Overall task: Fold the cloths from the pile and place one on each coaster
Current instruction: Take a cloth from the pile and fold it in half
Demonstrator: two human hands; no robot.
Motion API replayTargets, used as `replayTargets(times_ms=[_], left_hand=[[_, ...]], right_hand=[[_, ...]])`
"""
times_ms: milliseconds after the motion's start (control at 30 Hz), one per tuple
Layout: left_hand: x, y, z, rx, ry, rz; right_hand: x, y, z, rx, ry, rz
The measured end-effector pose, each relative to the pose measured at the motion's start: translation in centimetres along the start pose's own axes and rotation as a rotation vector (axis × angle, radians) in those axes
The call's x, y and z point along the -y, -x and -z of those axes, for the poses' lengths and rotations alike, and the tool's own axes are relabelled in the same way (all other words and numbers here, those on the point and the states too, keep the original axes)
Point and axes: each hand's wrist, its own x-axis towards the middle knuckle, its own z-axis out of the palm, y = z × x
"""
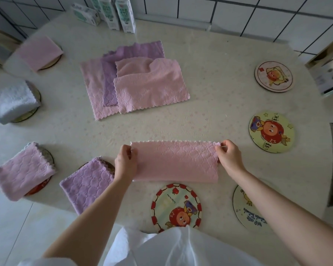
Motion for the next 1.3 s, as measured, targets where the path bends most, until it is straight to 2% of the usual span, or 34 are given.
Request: replayTargets(times_ms=[433,467,500,567,600,667,767,833,967,1133,1300], left_hand=[[-1.2,-0.3,0.0,-0.034,-0.035,0.124],[-0.9,0.2,0.0,-0.059,-0.100,0.066],[-0.6,0.8,0.0,-0.104,-0.225,-0.067],[0.2,2.6,-0.6,-0.155,-0.438,-0.435],[0.5,3.8,-1.1,-0.119,-0.473,-0.590],[1.2,6.0,-2.4,0.071,-0.488,-0.799],[3.0,8.3,-4.5,0.253,-0.648,-0.944],[3.8,8.9,-5.0,0.285,-0.724,-0.925],[5.7,8.7,-4.4,0.317,-0.795,-0.844],[7.4,8.6,-1.9,0.292,-0.805,-0.846],[9.4,9.2,0.0,0.230,-0.750,-0.725]], right_hand=[[0.9,-0.5,-0.1,-0.046,0.065,-0.025],[1.1,-0.3,0.0,-0.055,0.064,-0.026],[1.2,0.1,0.2,-0.064,0.070,-0.010],[1.3,1.4,0.3,-0.088,0.148,0.145],[1.4,2.4,0.1,-0.093,0.214,0.271],[1.5,4.8,-0.8,-0.025,0.344,0.517],[0.6,8.4,-3.3,0.163,0.538,0.821],[-1.1,9.8,-4.5,0.233,0.627,0.944],[-4.5,9.9,-3.8,0.263,0.809,1.027],[-7.0,9.2,-0.6,0.255,0.978,1.020],[-7.1,8.9,1.0,0.295,0.995,0.988]])
